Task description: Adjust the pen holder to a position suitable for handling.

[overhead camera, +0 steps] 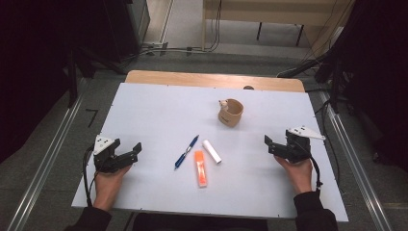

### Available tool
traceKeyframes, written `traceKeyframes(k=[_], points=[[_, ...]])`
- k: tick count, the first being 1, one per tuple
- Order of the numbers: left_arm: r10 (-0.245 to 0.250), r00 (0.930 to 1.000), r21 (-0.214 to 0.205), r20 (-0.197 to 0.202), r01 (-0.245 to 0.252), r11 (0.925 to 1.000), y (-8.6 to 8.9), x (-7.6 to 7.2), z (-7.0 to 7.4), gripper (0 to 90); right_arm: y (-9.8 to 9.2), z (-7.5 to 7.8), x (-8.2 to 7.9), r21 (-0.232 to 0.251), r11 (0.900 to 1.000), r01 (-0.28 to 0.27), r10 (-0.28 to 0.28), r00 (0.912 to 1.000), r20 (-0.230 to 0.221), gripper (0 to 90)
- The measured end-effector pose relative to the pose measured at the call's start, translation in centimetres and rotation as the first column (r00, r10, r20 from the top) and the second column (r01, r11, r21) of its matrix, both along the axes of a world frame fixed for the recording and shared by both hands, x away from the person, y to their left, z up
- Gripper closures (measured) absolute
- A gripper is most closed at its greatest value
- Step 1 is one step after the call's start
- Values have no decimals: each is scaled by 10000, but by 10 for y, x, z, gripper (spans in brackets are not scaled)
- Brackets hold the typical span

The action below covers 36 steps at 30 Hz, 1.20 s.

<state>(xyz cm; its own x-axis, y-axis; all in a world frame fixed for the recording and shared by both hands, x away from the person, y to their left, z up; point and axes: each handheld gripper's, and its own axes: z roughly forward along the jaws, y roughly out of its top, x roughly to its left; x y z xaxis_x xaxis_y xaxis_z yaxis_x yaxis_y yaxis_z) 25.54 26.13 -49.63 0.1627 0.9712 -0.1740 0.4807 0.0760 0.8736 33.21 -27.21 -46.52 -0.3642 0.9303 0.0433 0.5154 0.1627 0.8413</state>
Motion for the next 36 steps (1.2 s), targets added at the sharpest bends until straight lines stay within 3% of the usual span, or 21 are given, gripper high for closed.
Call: traceKeyframes(k=[12,18,23,31,36], points=[[117,9999,110,27,-118,9999,-1,0,0,148,38,5,24,-243,9967,-775,775,9970,9,127],[163,9999,114,7,-163,9998,0,0,0,149,62,14,35,-20,9919,-1273,1273,9915,284,198],[142,9999,146,-6,-141,9998,-1,1,-1,153,86,16,50,-113,9851,-1717,1720,9846,326,242],[117,9999,83,-55,-117,9999,0,3,-2,153,110,21,71,37,9794,-2018,2015,9787,388,301],[120,9999,91,-95,-119,9999,-1,3,-2,155,123,21,79,-167,9770,-2127,2132,9763,361,350]])
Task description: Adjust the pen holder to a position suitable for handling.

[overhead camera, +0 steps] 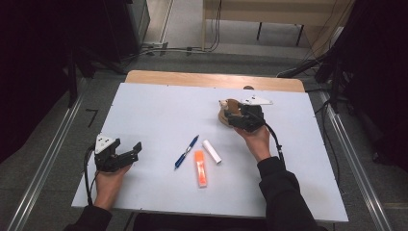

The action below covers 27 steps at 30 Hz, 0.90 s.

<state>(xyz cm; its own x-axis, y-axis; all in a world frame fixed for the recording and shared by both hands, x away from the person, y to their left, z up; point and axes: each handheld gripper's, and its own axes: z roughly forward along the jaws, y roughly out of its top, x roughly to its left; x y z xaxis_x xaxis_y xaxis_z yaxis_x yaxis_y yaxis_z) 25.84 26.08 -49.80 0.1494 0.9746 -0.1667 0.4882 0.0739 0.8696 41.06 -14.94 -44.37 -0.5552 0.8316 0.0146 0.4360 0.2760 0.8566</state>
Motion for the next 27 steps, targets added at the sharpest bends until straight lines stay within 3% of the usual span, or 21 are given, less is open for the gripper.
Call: traceKeyframes(k=[10,14,27], points=[[-10,10000,-3,-18,10,10000,0,0,0,156,24,-7,19,-804,9967,112,-134,9996,-263,396],[12,10000,-45,-58,-13,10000,2,0,-1,157,27,-11,28,-1031,9945,168,-232,9979,-613,412],[-9,10000,-40,-80,8,10000,2,0,-1,158,33,-17,33,-1409,9900,-30,-53,9983,-585,621]])
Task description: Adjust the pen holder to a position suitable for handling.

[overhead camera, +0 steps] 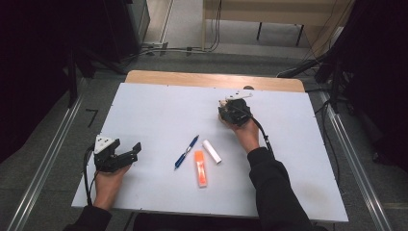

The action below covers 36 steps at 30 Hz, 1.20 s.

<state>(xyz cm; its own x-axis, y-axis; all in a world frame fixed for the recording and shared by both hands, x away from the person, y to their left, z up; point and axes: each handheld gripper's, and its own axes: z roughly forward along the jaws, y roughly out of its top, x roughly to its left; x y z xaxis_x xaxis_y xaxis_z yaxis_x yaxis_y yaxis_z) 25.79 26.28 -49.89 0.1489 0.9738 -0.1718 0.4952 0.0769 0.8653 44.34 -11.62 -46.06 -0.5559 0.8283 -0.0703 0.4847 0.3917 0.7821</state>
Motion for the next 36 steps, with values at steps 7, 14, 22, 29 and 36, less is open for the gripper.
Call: traceKeyframes(k=[7,14,22,29,36], points=[[2,10000,-15,-13,-2,10000,0,0,0,159,-2,0,1,-24,9997,-239,239,9997,18,630],[1,10000,-28,-9,-1,10000,0,0,0,166,-2,0,-1,-72,9986,-519,519,9987,-16,633],[-36,10000,24,-34,36,10000,0,0,-1,165,1,1,-7,-107,9966,-821,820,9966,-107,634],[-47,10000,29,-46,47,10000,0,0,-1,166,4,1,-15,-57,9931,-1174,1173,9929,-185,634],[-48,10000,45,-52,49,10000,0,0,-1,165,8,1,-26,22,9887,-1501,1501,9881,-323,634]])
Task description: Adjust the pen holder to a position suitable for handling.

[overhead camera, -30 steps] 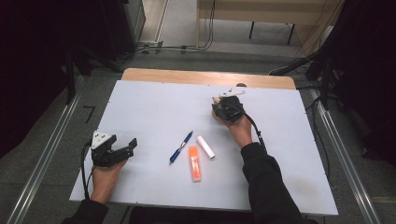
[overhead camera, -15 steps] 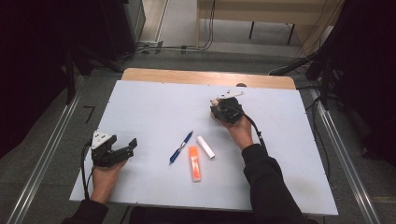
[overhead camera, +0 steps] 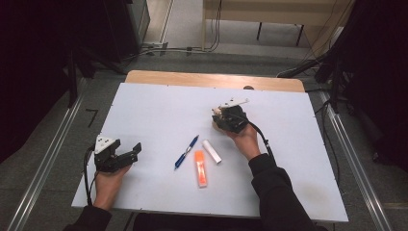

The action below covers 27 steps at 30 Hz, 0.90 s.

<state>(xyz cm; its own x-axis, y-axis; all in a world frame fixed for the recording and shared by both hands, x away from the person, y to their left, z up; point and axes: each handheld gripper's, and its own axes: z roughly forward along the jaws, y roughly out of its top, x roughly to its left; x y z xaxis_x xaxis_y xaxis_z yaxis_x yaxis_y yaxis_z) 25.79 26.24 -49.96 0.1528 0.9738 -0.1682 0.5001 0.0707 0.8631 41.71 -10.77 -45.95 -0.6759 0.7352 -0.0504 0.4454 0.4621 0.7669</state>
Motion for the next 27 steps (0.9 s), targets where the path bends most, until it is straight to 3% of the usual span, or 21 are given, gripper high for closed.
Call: traceKeyframes(k=[15,27], points=[[-91,10000,7,2,91,10000,-2,0,0,166,17,0,-23,52,9983,-579,580,9979,-287,634],[-138,9999,16,-4,138,9999,-2,0,0,167,23,0,-28,141,9967,-794,799,9960,-408,634]])
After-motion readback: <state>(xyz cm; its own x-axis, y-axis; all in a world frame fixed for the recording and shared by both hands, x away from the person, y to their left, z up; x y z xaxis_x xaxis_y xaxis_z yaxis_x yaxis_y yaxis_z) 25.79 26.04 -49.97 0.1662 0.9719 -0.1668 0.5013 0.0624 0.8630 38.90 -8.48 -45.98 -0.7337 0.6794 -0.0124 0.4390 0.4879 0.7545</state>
